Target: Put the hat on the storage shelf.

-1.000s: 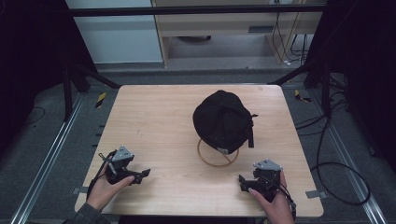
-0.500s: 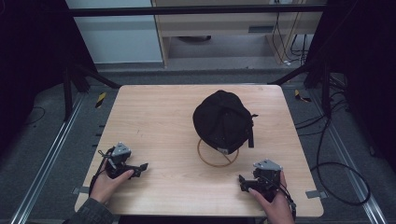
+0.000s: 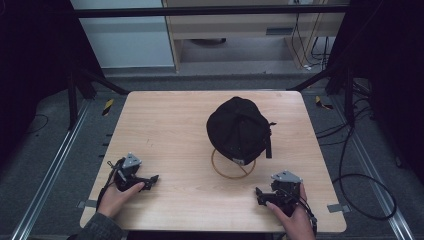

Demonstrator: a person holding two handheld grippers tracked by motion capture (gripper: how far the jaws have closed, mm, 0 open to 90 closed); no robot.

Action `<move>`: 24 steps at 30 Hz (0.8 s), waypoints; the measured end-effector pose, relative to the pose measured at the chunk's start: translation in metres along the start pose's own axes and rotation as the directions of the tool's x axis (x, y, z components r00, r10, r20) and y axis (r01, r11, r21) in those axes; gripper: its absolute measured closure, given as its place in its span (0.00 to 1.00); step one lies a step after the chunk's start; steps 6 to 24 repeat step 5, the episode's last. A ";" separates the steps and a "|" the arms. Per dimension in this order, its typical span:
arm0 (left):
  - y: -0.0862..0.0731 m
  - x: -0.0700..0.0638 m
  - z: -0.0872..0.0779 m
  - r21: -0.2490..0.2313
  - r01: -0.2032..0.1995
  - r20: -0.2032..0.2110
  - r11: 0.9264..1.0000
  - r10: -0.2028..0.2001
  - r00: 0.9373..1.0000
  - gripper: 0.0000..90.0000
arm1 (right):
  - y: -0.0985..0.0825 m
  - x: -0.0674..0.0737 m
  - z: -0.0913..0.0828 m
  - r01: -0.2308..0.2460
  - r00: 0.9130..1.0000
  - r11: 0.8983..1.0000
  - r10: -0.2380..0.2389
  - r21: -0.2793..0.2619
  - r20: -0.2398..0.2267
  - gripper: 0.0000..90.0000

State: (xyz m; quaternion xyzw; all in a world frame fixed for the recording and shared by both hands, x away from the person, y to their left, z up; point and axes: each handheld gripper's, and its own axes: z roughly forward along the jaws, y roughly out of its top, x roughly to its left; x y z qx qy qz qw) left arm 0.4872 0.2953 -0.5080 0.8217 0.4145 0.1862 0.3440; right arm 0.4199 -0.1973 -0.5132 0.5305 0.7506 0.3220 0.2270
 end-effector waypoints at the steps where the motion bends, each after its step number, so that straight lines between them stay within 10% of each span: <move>1: 0.000 0.000 0.000 0.000 0.000 0.000 1.000 0.000 1.000 0.03 | 0.000 0.000 0.000 0.000 1.000 1.000 0.000 0.000 0.000 0.00; 24: 0.000 0.001 -0.001 0.003 -0.005 0.005 1.000 0.005 1.000 0.03 | 0.000 0.000 0.000 0.000 1.000 1.000 0.000 0.000 0.000 0.00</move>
